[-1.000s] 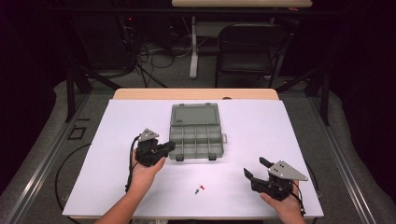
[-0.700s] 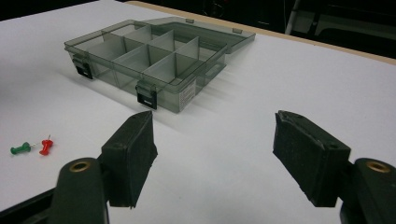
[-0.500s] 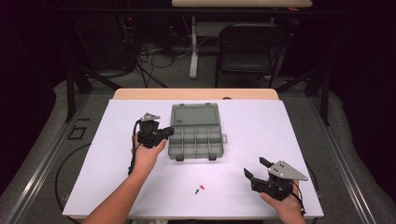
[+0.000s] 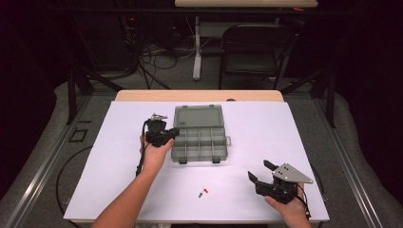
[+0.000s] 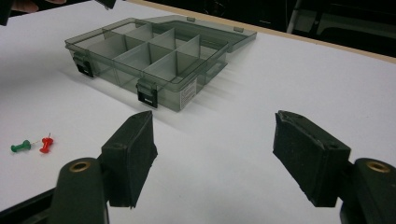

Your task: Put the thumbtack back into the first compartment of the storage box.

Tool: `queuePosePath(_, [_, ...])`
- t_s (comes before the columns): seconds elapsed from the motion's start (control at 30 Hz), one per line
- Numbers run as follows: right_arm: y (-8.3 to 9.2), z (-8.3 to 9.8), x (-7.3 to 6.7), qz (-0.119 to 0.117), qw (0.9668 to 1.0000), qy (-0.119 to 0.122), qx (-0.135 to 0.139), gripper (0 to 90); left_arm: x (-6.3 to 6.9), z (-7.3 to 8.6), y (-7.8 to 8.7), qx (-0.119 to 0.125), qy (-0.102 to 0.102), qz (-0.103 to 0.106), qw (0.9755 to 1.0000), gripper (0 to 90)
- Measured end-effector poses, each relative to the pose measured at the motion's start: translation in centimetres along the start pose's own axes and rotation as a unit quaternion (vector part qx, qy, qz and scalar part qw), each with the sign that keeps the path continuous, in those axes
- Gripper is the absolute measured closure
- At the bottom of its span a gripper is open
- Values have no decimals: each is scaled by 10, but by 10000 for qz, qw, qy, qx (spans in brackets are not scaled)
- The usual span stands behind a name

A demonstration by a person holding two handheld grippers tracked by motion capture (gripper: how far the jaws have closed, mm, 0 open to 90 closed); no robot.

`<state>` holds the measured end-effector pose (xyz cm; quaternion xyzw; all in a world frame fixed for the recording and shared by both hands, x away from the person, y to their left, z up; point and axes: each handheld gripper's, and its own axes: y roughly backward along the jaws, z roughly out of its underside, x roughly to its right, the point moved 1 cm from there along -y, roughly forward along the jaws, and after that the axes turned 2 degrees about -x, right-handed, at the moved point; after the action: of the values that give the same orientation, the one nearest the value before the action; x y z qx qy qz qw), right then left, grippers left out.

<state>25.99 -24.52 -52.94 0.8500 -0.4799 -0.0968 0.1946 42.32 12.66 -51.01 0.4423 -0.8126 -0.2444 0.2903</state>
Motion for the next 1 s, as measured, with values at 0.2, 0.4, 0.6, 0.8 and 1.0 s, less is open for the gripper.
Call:
queuePosePath(0.2, [0,0,0,-6,10000,12,2,288,-4,2,-14,-107,58,-115,9999,830])
queuePosePath(0.4, [0,0,0,-9,10000,14,-2,289,-6,4,-22,-173,85,-154,9997,830])
queuePosePath(0.6, [0,0,0,-15,10000,19,-6,289,-5,6,-28,-208,54,-144,9997,829])
queuePosePath(0.8, [-1,0,0,-18,10000,28,-3,288,-5,6,-32,-252,7,-145,9996,829])
queuePosePath(1.0, [-1,0,-1,-22,10000,13,11,289,-3,7,-33,-235,18,-119,9997,827])
